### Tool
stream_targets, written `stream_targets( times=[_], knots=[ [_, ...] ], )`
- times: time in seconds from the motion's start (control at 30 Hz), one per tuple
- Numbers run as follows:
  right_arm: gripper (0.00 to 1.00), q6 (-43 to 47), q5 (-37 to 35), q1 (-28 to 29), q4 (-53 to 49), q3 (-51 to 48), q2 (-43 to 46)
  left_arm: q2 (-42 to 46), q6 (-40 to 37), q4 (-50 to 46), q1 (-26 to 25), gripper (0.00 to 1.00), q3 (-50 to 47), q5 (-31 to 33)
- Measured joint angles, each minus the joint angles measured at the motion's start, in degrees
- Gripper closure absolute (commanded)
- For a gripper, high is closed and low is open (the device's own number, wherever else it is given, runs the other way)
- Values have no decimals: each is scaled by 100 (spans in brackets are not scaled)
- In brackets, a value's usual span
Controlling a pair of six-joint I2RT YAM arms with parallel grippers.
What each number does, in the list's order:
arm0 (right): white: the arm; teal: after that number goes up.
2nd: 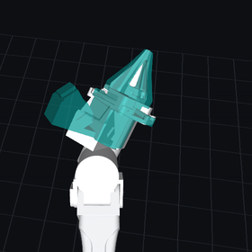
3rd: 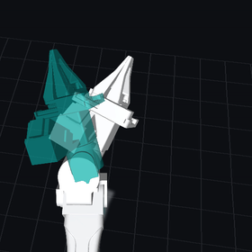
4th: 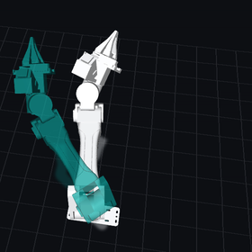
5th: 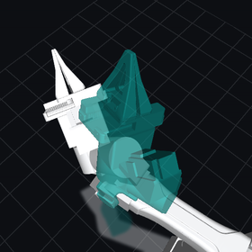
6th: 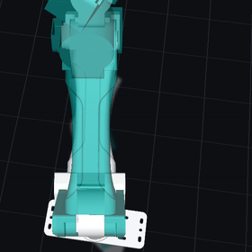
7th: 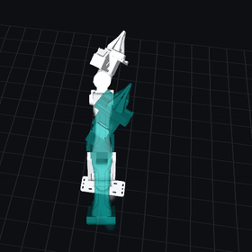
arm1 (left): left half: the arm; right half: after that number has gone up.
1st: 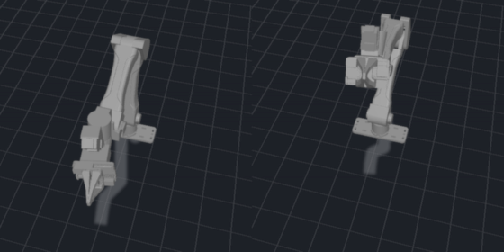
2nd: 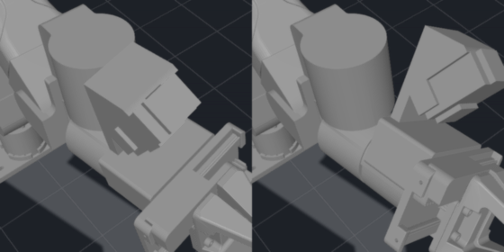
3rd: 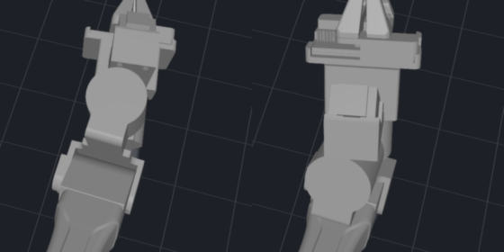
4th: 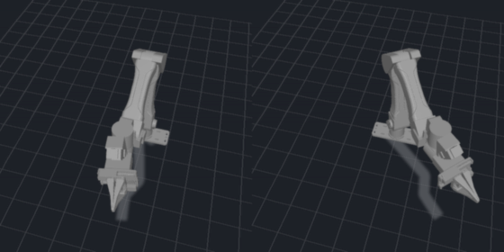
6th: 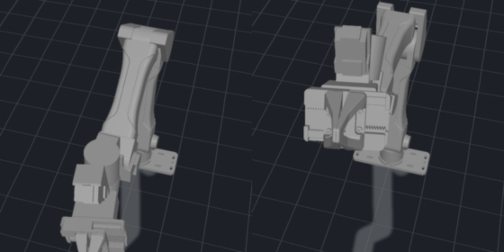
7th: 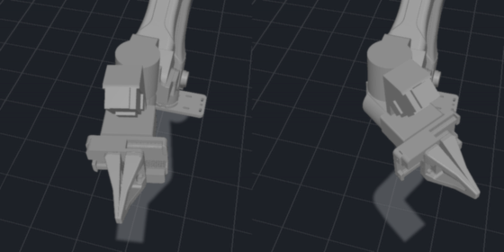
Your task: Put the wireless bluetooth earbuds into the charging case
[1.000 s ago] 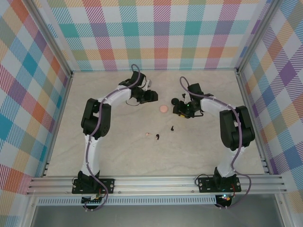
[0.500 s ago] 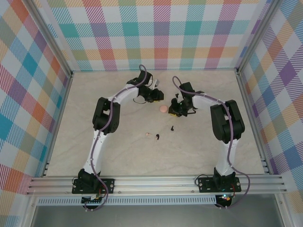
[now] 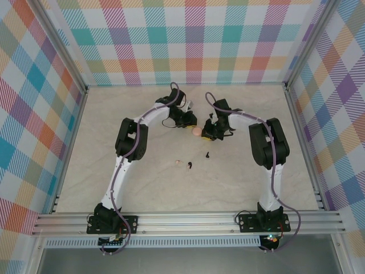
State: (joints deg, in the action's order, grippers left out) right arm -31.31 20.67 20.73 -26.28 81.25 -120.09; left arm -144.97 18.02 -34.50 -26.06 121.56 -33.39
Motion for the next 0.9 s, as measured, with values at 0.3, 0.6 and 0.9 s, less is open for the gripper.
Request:
stream_targets(
  times=[0.3, 0.6, 0.9],
  knots=[
    [87, 2, -24, 13, -144, 273, -175, 356, -140, -122, -20, 82, -494, 245],
    [85, 63, -17, 28, -444, 632, -376, 907, -151, -131, -22, 82, -1342, 468],
    [83, 157, -103, 66, -614, 772, -426, 1578, 63, 103, -48, 81, -2371, 824]
  ],
)
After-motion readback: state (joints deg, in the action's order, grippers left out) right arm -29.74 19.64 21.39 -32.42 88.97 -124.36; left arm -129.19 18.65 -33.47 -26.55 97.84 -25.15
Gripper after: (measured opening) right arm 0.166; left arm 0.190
